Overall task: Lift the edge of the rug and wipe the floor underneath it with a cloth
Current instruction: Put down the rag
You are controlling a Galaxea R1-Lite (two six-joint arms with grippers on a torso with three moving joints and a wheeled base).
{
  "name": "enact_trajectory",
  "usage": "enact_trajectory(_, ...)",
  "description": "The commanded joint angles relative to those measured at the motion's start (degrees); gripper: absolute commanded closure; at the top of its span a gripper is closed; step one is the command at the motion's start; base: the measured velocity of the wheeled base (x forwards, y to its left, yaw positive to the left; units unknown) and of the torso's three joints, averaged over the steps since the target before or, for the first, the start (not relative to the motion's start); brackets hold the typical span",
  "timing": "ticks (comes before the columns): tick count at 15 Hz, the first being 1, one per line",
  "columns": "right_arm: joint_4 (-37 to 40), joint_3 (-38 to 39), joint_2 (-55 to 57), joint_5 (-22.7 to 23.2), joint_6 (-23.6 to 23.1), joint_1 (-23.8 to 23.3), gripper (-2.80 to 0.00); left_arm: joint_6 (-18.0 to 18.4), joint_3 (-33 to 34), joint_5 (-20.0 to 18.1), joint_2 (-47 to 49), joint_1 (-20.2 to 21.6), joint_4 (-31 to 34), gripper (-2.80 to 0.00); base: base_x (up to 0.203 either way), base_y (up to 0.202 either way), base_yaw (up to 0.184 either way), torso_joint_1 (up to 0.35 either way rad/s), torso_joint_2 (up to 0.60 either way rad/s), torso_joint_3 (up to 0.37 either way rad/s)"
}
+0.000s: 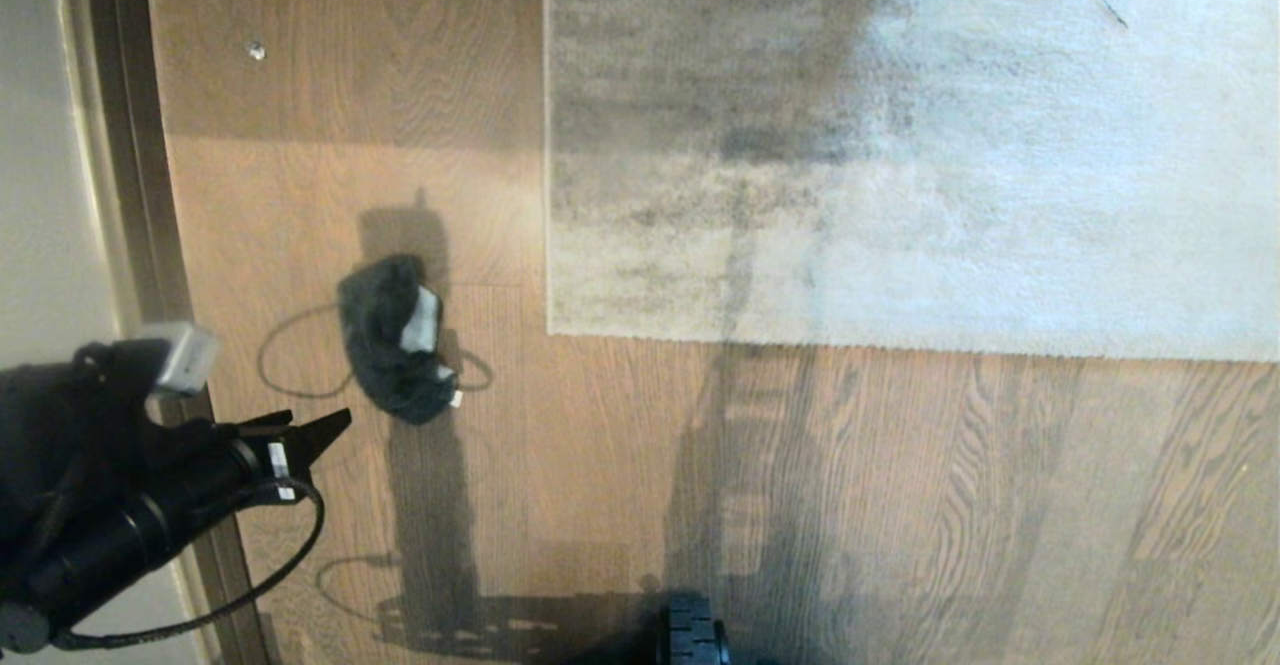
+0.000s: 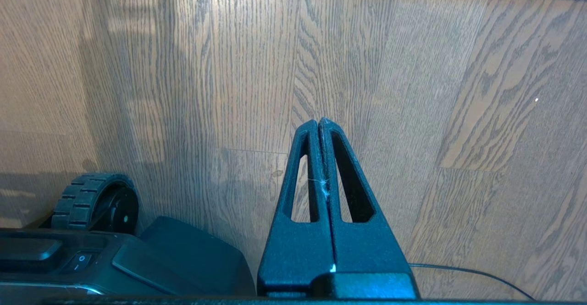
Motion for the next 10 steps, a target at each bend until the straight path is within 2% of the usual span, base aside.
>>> enact_trajectory(1,0.02,0.01,0.07,0.02,-0.07,0.01,0.00,-0.01,0.20,-0.01,-0.16,0.00,-0.28,-2.80,0.000,0.000,0.000,0.000,0.00,0.000)
enact_trajectory(5,0.02,0.01,0.07,0.02,0.02,0.01,0.00,-0.09,0.72,0.07,-2.68,-0.35,-0.29,-2.80,0.000,0.000,0.000,0.000,0.00,0.000)
enact_trajectory(10,0.02,0.01,0.07,0.02,-0.07,0.01,0.00,-0.32,4.12,-0.01,-10.47,-0.70,0.08,-2.80,0.000,0.000,0.000,0.000,0.00,0.000)
